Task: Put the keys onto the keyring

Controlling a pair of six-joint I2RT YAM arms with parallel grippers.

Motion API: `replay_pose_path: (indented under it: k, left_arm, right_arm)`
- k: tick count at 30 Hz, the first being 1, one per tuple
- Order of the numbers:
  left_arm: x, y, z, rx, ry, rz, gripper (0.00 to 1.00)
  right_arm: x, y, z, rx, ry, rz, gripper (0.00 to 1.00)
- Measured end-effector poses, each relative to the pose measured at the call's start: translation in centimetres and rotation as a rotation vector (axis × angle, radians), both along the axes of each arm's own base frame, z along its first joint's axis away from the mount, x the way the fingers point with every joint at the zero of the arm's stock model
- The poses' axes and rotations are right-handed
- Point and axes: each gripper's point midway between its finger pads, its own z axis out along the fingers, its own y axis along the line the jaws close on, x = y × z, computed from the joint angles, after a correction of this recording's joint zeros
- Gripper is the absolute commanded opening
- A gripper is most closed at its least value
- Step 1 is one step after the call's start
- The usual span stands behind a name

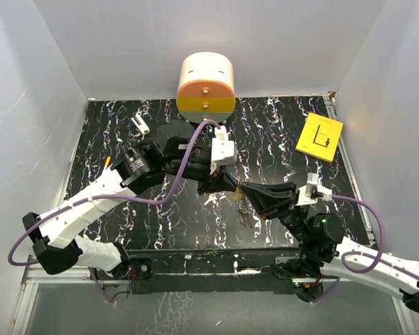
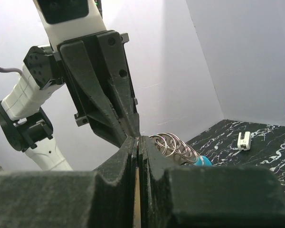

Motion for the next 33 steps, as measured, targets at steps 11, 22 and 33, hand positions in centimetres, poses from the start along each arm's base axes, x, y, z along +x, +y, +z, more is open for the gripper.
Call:
replay_pose_path:
  k: [11,22,33]
  left_arm:
    - [-1.5,-0.3,-0.7,0.012,0.076,-0.073,0.16]
    - [-1.6,-0.2,-1.8,0.051,0.107,-0.076,0.16]
    - [-1.6,-0.2,-1.7,0.049,0.1,-0.08,0.35]
  right_arm:
    - [0.1,0.8,-0.7,-0.035,-0.001,0.01,0.08]
    - [0.4,1.4,-0.8,-0.053,0.002,0.009,0.08]
    - [0.6,1.4,-0.7,-0.043,0.004,0.007,0.08]
